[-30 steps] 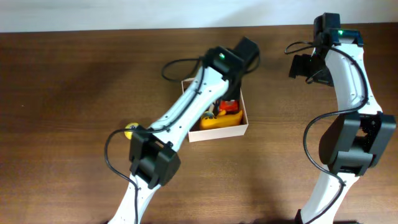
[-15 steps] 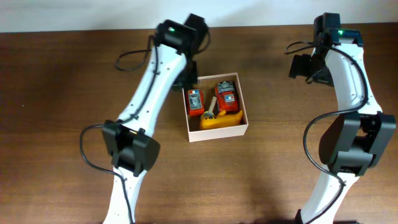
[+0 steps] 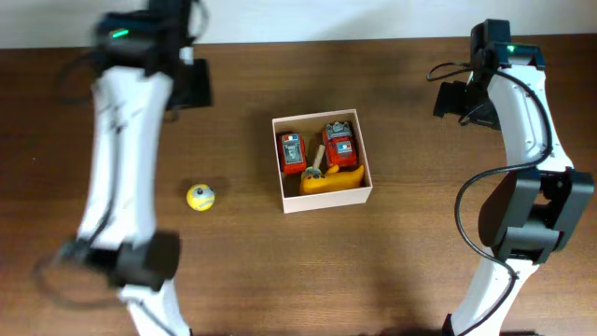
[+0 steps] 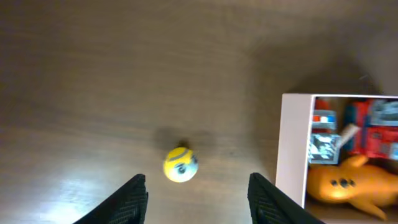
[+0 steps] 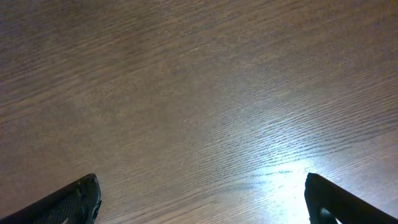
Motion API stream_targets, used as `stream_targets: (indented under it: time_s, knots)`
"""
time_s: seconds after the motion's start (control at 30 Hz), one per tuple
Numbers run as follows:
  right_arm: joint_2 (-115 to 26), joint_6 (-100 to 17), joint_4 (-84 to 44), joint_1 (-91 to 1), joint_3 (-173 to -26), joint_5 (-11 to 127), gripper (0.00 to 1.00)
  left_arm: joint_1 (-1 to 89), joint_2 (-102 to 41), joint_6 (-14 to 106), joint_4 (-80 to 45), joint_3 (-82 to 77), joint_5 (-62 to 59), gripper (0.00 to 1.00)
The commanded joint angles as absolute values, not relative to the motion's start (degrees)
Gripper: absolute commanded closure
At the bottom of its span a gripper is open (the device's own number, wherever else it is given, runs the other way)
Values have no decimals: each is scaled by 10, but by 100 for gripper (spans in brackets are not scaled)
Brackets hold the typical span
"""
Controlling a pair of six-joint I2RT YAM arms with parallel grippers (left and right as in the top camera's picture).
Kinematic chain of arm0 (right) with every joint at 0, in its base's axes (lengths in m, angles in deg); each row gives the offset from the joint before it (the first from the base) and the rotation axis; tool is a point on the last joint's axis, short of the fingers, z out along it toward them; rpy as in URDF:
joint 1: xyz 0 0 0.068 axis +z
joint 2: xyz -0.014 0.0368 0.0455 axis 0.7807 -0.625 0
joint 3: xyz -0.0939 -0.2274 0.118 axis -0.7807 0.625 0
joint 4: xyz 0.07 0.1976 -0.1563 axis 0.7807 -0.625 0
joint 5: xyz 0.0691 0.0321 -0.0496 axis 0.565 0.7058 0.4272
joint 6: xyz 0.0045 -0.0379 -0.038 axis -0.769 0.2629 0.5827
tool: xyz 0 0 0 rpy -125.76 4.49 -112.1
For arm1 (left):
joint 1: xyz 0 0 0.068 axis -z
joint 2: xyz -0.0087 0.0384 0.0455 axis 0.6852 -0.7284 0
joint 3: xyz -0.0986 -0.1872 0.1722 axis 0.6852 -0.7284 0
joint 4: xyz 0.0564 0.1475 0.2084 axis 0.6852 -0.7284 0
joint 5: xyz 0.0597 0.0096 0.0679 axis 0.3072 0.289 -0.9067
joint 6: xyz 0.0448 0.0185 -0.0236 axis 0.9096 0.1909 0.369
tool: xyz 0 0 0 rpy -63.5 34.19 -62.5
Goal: Pack container
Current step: 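Raise the left gripper and move it to the yellow ball, then lower the left gripper and grasp the yellow face ball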
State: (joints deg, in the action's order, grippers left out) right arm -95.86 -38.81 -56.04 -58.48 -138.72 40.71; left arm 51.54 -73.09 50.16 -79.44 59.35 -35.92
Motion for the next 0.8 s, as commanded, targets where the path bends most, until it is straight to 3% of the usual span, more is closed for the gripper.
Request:
stream_targets:
  time_s: [0.0,0.23,0.37,0.77]
  knots:
    - [-957,-387,-559,-585,-1386,404,1,502,-651,524,-797,507,-348,45]
    - [-957,-387,-559,-585,-1386,404,1,498,-592,510,-786,240,-362,41]
    - [-957,-387,-559,-585,-1386,404,1,498,-592,493,-684,110,-355,41]
    - [-957,-387,-559,-585,-1386,404,1,498,-593,494,-485,-40,-341,36]
